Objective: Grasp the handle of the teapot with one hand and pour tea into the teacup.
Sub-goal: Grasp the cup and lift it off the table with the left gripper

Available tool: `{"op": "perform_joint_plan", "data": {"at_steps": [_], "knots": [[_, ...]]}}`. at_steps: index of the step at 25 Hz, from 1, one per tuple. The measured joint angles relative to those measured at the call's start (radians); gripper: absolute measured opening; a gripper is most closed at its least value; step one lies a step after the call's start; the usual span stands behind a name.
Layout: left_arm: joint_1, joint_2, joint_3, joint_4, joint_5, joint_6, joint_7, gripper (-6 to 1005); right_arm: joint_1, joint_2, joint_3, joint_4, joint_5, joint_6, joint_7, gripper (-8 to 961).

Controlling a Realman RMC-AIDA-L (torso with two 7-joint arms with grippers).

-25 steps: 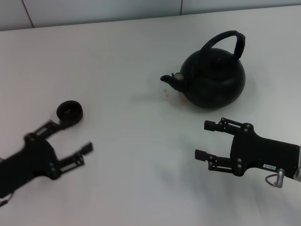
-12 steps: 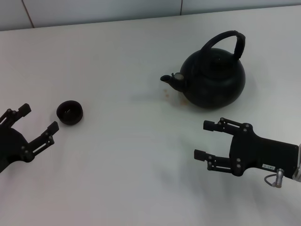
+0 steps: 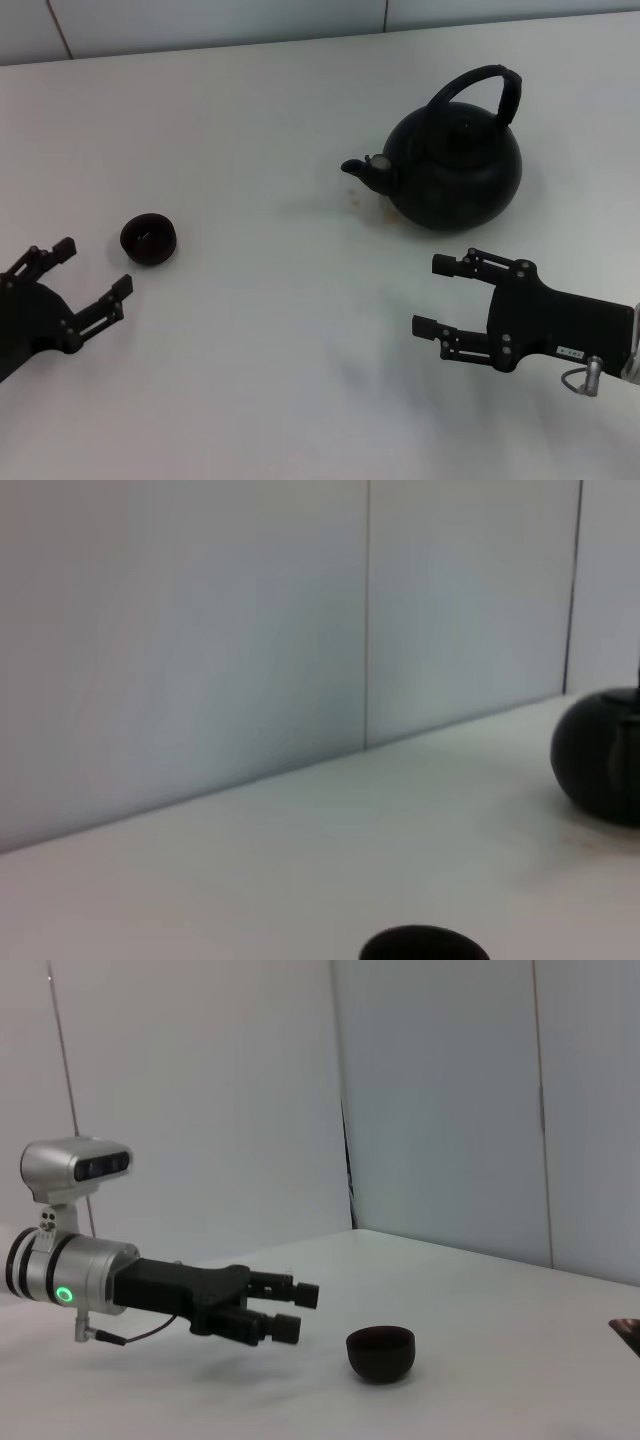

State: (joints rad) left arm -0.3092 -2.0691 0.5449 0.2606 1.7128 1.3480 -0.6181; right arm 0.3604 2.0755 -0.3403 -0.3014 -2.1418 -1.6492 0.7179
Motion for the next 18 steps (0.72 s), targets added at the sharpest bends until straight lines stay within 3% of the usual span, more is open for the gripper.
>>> {"op": "perform_joint_plan", "data": {"at_steps": [18], "knots": [[-0.04,-0.003,0.019,-0.008,0.001,-0.045,-0.003,853,-0.001,0.0,0.0,0.003,0.002,0.0,0.0,777]]}}
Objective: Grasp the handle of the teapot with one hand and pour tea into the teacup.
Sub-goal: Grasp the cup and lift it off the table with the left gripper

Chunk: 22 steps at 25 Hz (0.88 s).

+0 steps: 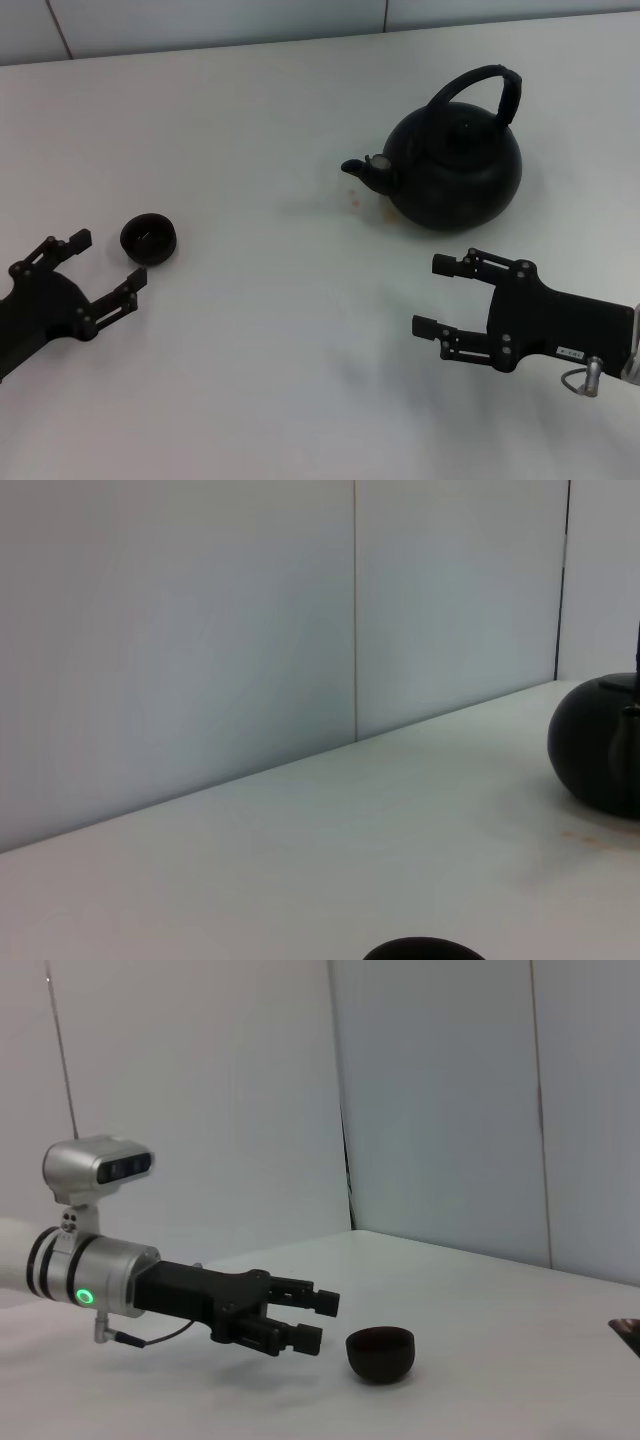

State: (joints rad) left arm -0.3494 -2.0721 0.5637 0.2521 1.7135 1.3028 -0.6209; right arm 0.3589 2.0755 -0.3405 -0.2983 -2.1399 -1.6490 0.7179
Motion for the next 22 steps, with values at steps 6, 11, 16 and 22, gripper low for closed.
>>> {"op": "perform_joint_plan", "data": {"at_steps": [6,11,16,22], "knots": [[-0.039,-0.001,0.023,-0.024,0.0,-0.055,0.003,852,-0.003,0.0,0.0,0.001,0.0,0.0,0.0,776],[-0.062,-0.001,0.023,-0.039,0.0,-0.078,0.003,852,-0.003,0.0,0.0,0.001,0.0,0.0,0.0,776],[-0.087,-0.002,0.025,-0.045,-0.001,-0.12,0.003,852,-0.003,0.001,0.0,0.001,0.0,-0.003,0.0,776],[-0.114,-0.002,0.025,-0.065,-0.001,-0.159,0.003,851,-0.003,0.001,0.002,0.001,0.001,-0.005,0.0,777]]}}
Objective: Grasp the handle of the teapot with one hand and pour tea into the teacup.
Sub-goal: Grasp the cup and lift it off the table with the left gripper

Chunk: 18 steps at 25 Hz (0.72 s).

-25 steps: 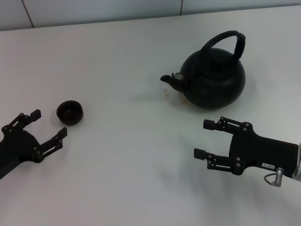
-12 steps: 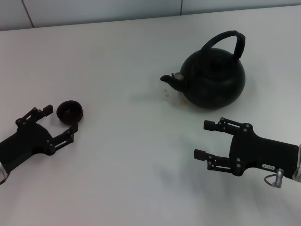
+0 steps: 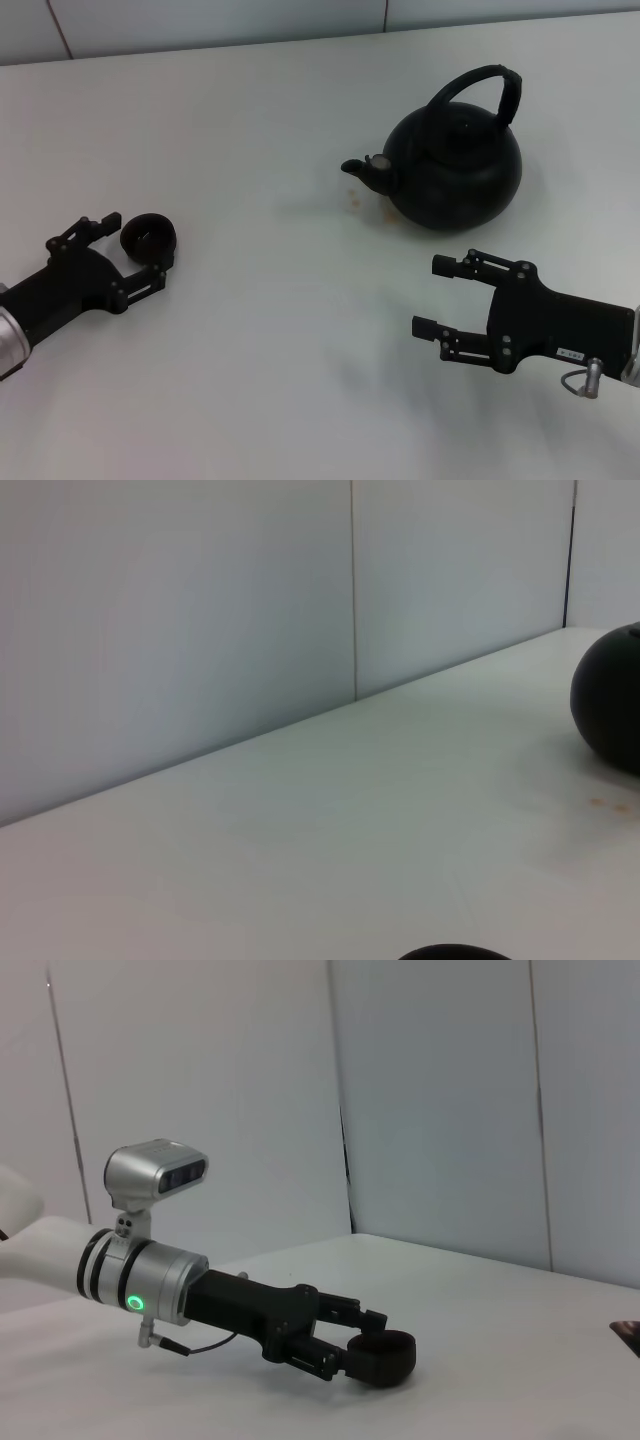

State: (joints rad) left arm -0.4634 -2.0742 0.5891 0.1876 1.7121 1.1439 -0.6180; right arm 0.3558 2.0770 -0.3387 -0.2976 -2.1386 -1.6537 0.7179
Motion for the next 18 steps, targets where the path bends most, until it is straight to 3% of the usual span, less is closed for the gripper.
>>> {"op": "perform_joint_plan", "data": {"at_steps": [18], "knots": [[-0.038,-0.005,0.0,-0.015,-0.001,-0.032,0.003,850,0.002,0.0,0.003,0.0,0.002,-0.006,0.0,776]]}}
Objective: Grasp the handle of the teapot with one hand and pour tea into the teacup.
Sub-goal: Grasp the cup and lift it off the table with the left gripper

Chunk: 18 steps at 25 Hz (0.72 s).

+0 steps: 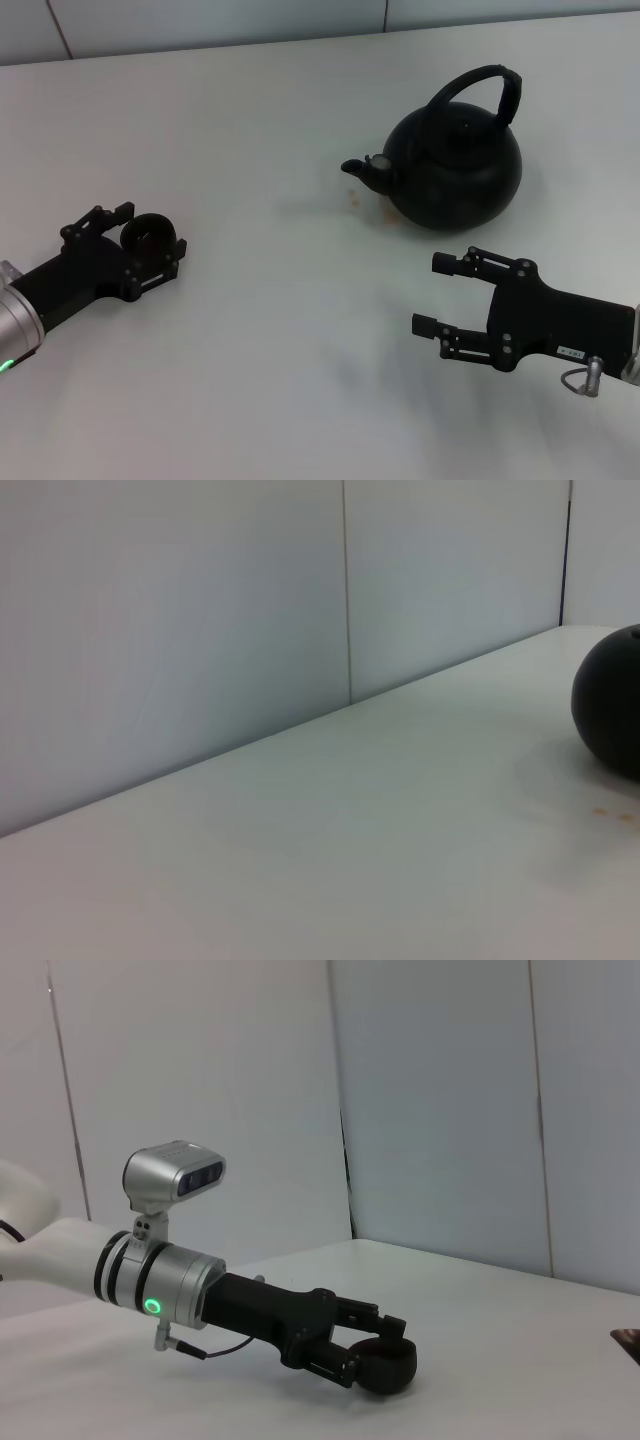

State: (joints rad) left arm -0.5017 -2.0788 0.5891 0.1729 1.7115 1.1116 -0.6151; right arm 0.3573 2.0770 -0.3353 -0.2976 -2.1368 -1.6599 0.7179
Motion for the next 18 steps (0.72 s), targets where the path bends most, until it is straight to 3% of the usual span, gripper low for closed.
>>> {"op": "perform_joint_plan", "data": {"at_steps": [18], "knots": [[-0.004,0.002,0.0,-0.005,0.002,-0.008,0.0,849,-0.002,-0.002,0.001,0.0,0.0,0.0,0.0,777]]}}
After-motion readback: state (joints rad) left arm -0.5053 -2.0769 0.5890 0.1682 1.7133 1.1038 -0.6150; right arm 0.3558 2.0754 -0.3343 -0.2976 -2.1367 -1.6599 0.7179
